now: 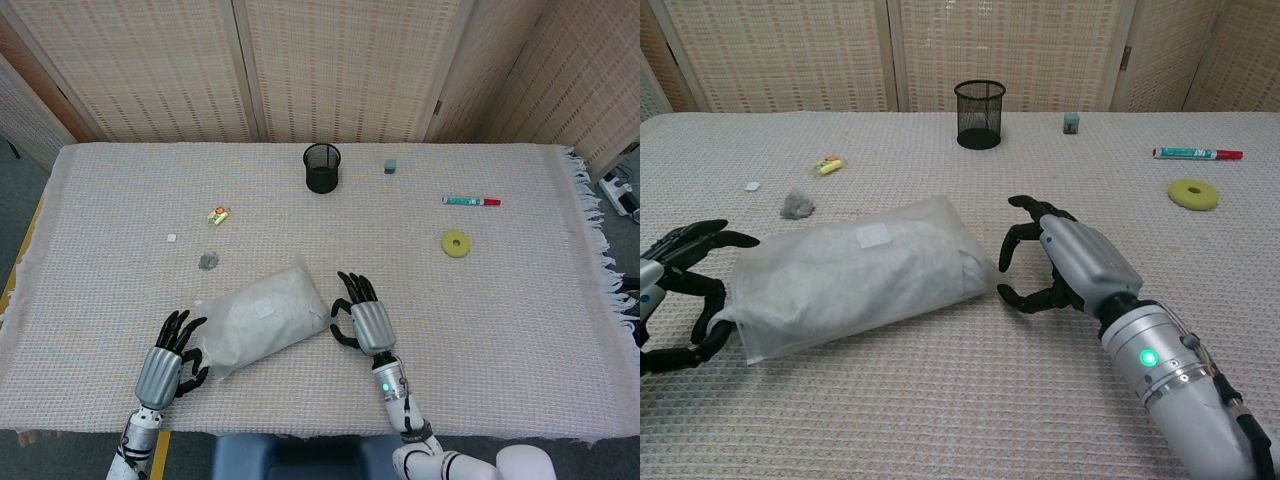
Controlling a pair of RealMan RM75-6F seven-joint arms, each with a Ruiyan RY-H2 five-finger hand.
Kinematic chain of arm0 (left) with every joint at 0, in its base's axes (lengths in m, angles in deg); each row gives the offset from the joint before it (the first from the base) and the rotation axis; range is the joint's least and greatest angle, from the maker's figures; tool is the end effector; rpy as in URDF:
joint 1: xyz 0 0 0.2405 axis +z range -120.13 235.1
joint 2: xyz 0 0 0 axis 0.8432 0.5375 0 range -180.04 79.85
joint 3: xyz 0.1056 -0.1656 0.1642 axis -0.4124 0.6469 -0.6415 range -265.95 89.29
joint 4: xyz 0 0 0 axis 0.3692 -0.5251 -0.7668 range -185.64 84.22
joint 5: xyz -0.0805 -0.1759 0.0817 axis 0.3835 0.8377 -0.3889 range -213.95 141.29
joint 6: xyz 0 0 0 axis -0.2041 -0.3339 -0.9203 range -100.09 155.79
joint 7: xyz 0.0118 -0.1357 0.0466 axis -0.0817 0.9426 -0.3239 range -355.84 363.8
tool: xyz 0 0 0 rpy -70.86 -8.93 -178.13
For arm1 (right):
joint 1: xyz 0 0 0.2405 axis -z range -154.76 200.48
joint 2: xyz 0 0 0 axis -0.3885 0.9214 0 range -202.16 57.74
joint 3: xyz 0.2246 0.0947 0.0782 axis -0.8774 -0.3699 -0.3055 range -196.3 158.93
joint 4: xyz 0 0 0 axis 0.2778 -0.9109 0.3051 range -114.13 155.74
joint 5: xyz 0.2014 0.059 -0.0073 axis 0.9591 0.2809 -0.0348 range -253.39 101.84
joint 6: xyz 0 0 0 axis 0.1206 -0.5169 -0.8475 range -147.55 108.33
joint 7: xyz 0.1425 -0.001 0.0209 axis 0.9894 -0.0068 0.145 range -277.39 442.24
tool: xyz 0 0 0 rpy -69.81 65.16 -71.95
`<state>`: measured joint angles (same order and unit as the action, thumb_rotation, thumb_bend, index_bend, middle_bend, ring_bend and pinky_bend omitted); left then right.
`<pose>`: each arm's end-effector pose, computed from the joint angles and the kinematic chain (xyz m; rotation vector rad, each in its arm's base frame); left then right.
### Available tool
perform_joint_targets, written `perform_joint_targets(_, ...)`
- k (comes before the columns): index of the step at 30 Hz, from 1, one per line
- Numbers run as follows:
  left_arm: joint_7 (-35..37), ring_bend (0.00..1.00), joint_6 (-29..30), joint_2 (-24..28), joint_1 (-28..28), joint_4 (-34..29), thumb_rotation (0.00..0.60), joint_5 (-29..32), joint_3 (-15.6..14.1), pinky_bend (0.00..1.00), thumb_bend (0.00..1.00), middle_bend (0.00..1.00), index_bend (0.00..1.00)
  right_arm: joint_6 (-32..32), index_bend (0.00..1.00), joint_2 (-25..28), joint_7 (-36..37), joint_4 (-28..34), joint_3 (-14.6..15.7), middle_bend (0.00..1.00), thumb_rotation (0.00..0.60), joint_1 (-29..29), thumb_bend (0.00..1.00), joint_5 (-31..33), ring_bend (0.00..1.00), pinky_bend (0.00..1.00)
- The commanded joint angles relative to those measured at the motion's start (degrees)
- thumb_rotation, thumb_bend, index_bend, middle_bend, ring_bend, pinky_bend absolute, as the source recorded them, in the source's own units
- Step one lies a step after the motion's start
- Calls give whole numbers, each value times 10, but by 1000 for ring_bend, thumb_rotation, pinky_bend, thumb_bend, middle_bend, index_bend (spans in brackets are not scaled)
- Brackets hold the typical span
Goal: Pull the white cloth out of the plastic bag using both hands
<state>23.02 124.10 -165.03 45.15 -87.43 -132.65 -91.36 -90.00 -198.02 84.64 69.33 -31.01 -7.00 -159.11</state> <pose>-0.2715 0.1978 -0.0526 -1.5316 -0.8693 -1.3775 -0.1475 -0.2815 -0.1381 1.5356 -1.1545 1.2817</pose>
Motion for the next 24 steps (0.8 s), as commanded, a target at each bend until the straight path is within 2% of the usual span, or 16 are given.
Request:
perform_joint_targets(1, 0, 0, -1, 0, 0, 0, 509, 0, 0, 0, 578, 218, 811, 1, 519, -4, 3, -6, -2, 50, 600, -4, 302, 3, 0, 0)
perform_joint_targets(7, 2, 0, -3, 1, -2, 0, 512, 2, 2, 0, 578, 218, 807, 4, 565, -13, 7, -20, -6, 63, 600, -13, 340, 7, 0, 0)
perform_joint_targets(17, 5, 0, 3, 5, -5, -1, 511, 2, 5, 0, 579, 217, 806, 8, 631, -11, 4, -24, -9, 89, 600, -19, 552, 16, 0, 0)
perform_joint_targets(24, 2, 0, 8, 14, -11, 2, 512, 3, 13, 0, 579, 215, 804, 11, 637, 15, -9, -1, -10, 94, 600, -16, 581, 24, 0, 0)
